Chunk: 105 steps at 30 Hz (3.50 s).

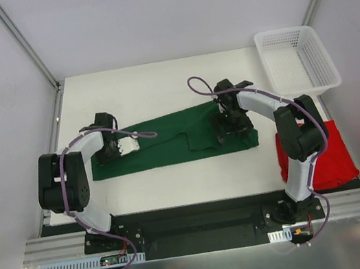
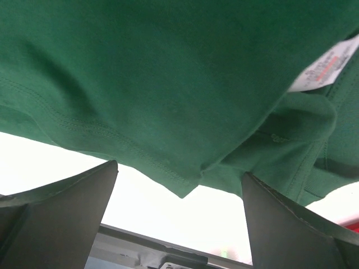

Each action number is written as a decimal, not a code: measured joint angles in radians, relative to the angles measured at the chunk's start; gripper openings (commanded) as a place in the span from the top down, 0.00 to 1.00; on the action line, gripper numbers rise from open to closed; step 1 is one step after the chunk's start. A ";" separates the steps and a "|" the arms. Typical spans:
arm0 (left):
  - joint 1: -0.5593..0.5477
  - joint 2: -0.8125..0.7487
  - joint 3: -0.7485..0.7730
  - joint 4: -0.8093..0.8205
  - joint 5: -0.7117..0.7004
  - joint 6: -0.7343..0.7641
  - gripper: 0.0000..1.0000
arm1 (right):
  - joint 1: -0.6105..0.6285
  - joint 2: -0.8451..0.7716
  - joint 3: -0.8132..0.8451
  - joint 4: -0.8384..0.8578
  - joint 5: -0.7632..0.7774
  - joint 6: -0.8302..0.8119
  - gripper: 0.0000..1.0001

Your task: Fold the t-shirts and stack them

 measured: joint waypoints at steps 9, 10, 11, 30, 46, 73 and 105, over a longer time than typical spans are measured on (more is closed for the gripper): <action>0.000 -0.090 -0.078 0.003 -0.060 0.017 1.00 | 0.000 0.032 0.002 0.000 -0.012 -0.008 0.04; 0.000 -0.099 -0.082 0.003 -0.068 0.019 1.00 | 0.000 0.035 0.002 0.001 -0.014 -0.009 0.04; 0.000 -0.105 -0.086 0.003 -0.074 0.019 1.00 | 0.000 0.038 0.003 0.001 -0.017 -0.010 0.04; 0.000 -0.198 -0.132 -0.011 -0.210 0.057 0.99 | 0.000 0.073 0.031 0.002 -0.052 -0.010 0.04; 0.000 -0.191 -0.202 -0.175 -0.214 0.003 1.00 | 0.000 0.111 0.087 -0.014 -0.050 -0.010 0.04; 0.000 -0.223 -0.274 -0.232 -0.215 -0.041 1.00 | -0.106 0.038 -0.021 0.144 -0.273 0.067 0.04; 0.004 -0.152 0.398 -0.536 -0.040 -0.241 0.01 | -0.206 0.048 0.040 0.166 -0.363 0.097 0.04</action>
